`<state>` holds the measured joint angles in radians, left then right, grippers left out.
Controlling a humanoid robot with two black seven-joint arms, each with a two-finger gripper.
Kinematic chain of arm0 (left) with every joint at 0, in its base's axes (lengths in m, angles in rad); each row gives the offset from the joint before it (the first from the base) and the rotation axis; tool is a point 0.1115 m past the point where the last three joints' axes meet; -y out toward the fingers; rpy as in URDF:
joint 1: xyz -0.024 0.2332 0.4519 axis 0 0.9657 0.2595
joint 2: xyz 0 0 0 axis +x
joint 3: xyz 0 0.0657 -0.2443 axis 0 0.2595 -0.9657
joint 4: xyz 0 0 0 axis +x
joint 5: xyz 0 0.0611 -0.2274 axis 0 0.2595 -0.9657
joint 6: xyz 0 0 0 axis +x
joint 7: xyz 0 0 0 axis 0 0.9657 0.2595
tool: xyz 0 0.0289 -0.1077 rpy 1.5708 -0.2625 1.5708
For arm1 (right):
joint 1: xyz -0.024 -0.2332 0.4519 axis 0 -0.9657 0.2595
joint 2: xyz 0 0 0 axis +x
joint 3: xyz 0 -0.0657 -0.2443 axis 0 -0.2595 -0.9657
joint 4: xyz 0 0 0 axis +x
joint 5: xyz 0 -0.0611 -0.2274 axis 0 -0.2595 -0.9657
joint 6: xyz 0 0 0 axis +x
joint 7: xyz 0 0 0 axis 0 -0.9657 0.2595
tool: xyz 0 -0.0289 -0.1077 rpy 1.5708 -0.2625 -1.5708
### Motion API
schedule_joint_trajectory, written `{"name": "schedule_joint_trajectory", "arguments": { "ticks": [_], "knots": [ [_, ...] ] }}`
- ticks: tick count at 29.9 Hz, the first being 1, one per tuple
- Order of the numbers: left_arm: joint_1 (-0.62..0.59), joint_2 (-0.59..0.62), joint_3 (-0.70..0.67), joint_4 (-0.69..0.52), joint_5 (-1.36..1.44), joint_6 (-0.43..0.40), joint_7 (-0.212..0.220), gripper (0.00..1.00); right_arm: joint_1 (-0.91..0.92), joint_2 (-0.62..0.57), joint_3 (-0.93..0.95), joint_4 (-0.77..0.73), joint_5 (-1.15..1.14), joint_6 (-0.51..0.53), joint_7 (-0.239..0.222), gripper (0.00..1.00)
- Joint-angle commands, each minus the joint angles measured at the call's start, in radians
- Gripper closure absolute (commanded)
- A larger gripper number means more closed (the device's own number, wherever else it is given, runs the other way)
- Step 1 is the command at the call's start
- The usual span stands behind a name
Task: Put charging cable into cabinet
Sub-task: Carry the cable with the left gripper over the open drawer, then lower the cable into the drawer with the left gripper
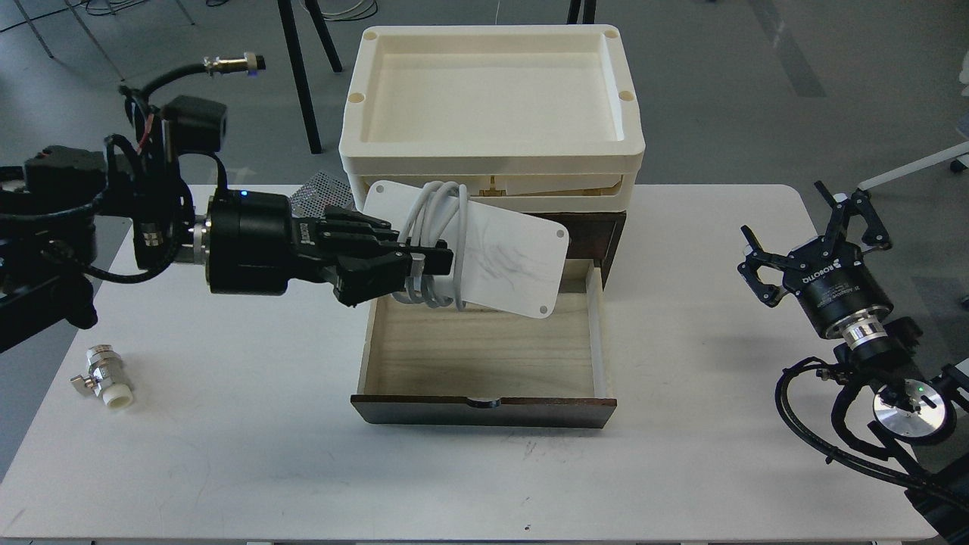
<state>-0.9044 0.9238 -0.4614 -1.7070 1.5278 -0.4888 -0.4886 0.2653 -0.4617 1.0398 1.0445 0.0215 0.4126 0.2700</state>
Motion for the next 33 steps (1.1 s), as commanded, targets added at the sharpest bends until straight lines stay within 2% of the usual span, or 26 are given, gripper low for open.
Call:
{"name": "schedule_joint_trajectory", "arguments": {
  "ticks": [1, 12, 20, 27, 33],
  "knots": [
    [0.042, -0.071, 0.001, 0.042, 0.063, 0.0, 0.0, 0.94, 0.0, 0.0, 0.0, 0.0, 0.0, 0.0, 0.0, 0.01],
    [0.156, -0.23, 0.001, 0.214, 0.118, 0.009, 0.0, 0.93, 0.002, 0.0, -0.001, 0.0, 0.0, 0.0, 0.0, 0.01],
    [0.234, -0.367, 0.004, 0.372, 0.146, 0.094, 0.0, 0.93, 0.002, 0.0, -0.001, 0.0, 0.0, 0.0, 0.0, 0.01],
    [0.245, -0.45, 0.015, 0.503, 0.146, 0.125, 0.0, 0.93, 0.002, 0.0, -0.003, 0.0, 0.0, 0.0, 0.0, 0.01],
    [0.246, -0.507, 0.076, 0.569, 0.146, 0.177, 0.0, 0.93, 0.002, 0.0, -0.001, 0.0, 0.0, 0.002, 0.0, 0.01]
  ]
}}
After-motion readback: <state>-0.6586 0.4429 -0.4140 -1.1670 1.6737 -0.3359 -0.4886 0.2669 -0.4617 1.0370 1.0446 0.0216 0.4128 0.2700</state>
